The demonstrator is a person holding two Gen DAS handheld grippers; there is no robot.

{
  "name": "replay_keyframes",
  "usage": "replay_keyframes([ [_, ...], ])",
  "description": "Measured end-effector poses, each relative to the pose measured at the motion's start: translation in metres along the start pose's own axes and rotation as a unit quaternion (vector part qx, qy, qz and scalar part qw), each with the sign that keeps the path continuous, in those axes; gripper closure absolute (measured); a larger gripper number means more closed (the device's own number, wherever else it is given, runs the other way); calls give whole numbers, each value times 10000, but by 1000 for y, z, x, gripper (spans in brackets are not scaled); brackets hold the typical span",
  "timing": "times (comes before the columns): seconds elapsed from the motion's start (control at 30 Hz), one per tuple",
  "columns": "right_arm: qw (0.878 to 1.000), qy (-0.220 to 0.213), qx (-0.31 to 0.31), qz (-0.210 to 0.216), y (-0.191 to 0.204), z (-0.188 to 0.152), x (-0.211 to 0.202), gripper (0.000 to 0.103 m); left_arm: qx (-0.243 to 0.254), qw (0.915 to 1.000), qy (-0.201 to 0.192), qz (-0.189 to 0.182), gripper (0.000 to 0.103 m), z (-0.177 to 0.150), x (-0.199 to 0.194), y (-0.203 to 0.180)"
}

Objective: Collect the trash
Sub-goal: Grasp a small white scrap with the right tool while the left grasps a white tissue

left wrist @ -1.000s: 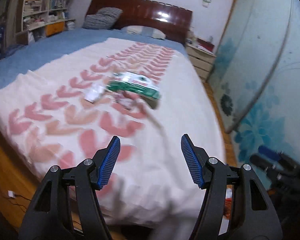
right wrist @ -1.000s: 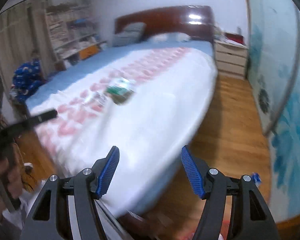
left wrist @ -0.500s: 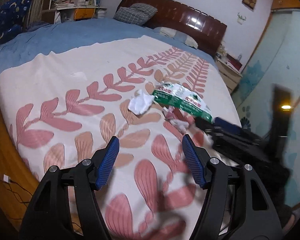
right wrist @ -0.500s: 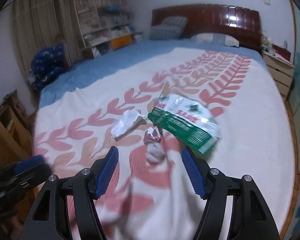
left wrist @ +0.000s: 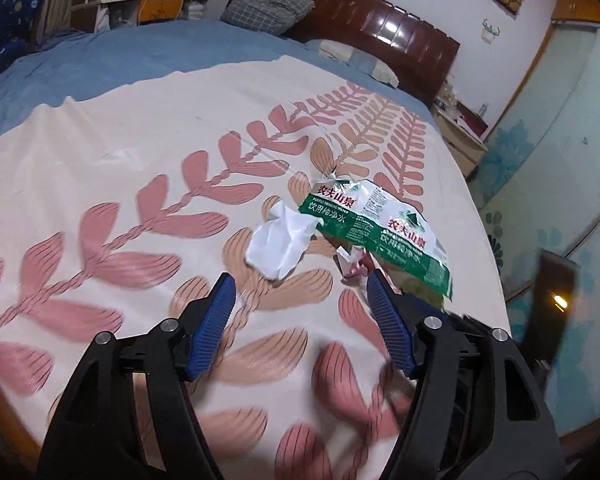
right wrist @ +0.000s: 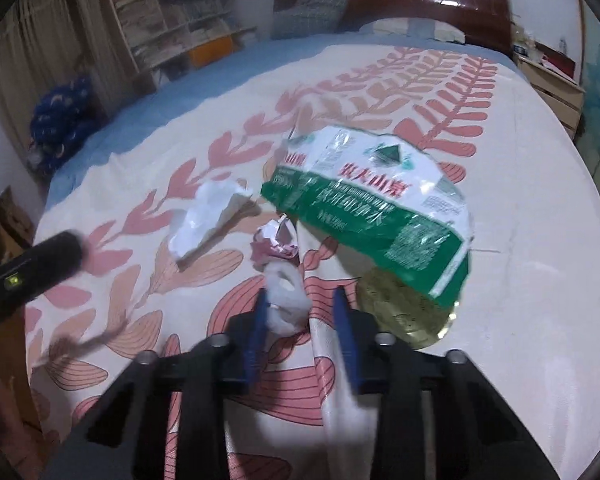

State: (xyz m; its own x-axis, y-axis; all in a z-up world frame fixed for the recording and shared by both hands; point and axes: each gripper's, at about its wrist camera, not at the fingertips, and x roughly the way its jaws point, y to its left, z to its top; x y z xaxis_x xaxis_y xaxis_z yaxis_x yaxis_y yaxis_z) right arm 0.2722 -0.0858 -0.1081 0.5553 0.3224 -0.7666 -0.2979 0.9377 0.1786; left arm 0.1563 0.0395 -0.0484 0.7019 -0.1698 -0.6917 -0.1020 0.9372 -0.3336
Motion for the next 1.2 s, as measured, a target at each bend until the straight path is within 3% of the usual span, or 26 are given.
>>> replay_keyframes([
  [0.33, 9976, -604, 232, 263, -18, -10, -36, 89, -70, 9994, 304, 171, 30, 32, 62, 10],
  [0.53, 9973, -578, 276, 348, -24, -21, -49, 89, -344, 9950, 907, 219, 30, 30, 99, 15],
  [0.63, 9979, -506, 140, 368, -19, -22, -47, 87, -291, 9947, 928, 322, 30, 27, 102, 13],
  [0.67, 9981, -500, 91, 361, -18, -22, -47, 87, -280, 9948, 925, 313, 37, 26, 102, 12],
  [0.7, 9981, -510, 69, 328, -16, -22, -47, 86, -285, 9948, 932, 279, 54, 25, 102, 13],
  [0.73, 9982, -517, 26, 298, -14, -23, -47, 80, -317, 9945, 963, 264, 63, 24, 102, 14],
  [0.77, 9982, -524, -21, 292, -12, -23, -48, 60, -350, 9942, 995, 216, 72, 24, 102, 16],
  [0.8, 9980, -559, -62, 280, -11, -24, -49, 51, -370, 9940, 1020, 127, 79, 24, 103, 17],
  [0.83, 9975, -629, -121, 293, -9, -25, -52, 44, -358, 9936, 1067, 23, 81, 23, 103, 17],
  [1.0, 9942, -720, -767, 232, 18, -27, -54, 43, -240, 9940, 1063, -47, 88, 19, 94, 10],
  [1.13, 9924, -138, -1221, -54, 38, -26, -28, 46, -212, 9952, 950, -36, 89, 19, 80, 10],
  [1.2, 9924, 33, -1227, 37, 38, -24, -21, 54, -212, 9955, 922, -25, 89, 19, 76, 11],
])
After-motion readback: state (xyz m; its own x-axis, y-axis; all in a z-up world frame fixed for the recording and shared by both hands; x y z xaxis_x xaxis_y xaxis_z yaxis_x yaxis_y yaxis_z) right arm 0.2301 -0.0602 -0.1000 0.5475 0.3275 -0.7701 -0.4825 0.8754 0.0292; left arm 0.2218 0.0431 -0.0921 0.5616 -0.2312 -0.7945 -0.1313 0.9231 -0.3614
